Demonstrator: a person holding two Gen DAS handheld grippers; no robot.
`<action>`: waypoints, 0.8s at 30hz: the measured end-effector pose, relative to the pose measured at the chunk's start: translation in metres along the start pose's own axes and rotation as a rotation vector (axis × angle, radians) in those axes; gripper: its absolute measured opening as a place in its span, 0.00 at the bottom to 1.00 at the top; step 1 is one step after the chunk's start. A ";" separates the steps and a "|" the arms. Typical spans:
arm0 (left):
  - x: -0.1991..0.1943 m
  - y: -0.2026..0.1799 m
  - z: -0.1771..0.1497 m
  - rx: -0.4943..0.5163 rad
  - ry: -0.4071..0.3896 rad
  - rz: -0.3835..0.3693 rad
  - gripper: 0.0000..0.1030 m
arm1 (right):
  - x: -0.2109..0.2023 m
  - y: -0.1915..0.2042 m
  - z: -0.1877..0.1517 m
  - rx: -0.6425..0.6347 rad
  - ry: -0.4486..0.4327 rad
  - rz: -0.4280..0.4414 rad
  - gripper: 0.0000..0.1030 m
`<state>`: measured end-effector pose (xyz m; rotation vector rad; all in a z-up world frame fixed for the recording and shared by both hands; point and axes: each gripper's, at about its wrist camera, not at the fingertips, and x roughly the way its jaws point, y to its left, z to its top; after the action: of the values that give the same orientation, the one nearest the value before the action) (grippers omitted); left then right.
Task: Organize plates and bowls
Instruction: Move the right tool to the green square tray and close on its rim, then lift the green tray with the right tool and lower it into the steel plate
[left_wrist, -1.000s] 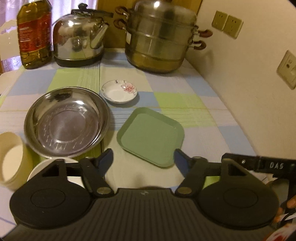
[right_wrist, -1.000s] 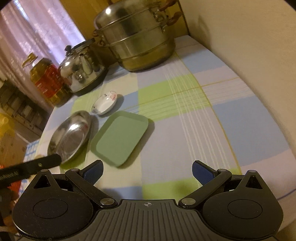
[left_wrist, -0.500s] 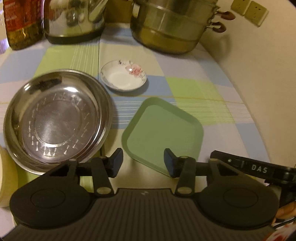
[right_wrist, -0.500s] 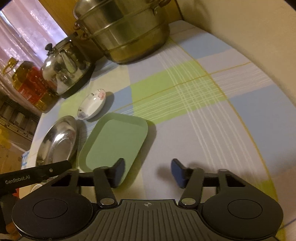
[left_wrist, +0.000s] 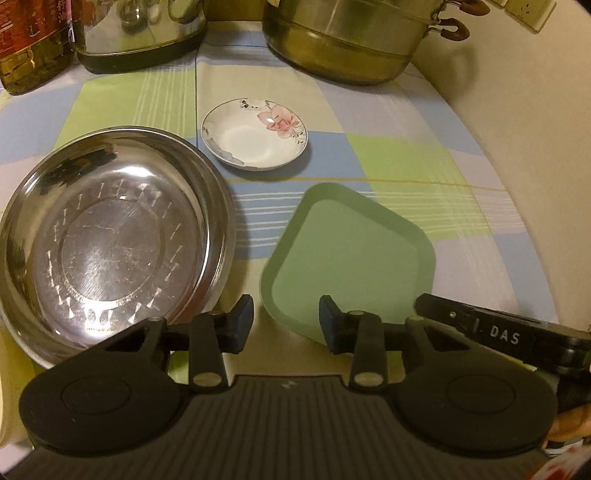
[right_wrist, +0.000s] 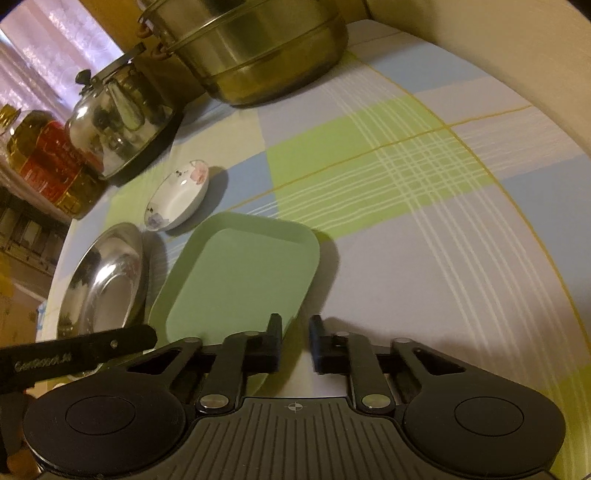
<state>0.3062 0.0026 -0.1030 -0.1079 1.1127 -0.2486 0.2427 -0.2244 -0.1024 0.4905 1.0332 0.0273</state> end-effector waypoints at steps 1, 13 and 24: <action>0.001 0.000 0.001 0.004 0.003 0.000 0.33 | 0.000 0.000 0.000 -0.004 0.002 -0.001 0.10; 0.024 -0.017 0.004 0.084 0.059 -0.050 0.29 | -0.016 -0.018 -0.001 0.005 0.002 -0.066 0.10; 0.034 -0.027 0.000 0.141 0.072 -0.043 0.06 | -0.015 -0.009 -0.005 -0.011 -0.003 -0.092 0.09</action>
<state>0.3166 -0.0321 -0.1275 0.0027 1.1621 -0.3705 0.2291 -0.2346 -0.0963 0.4322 1.0514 -0.0491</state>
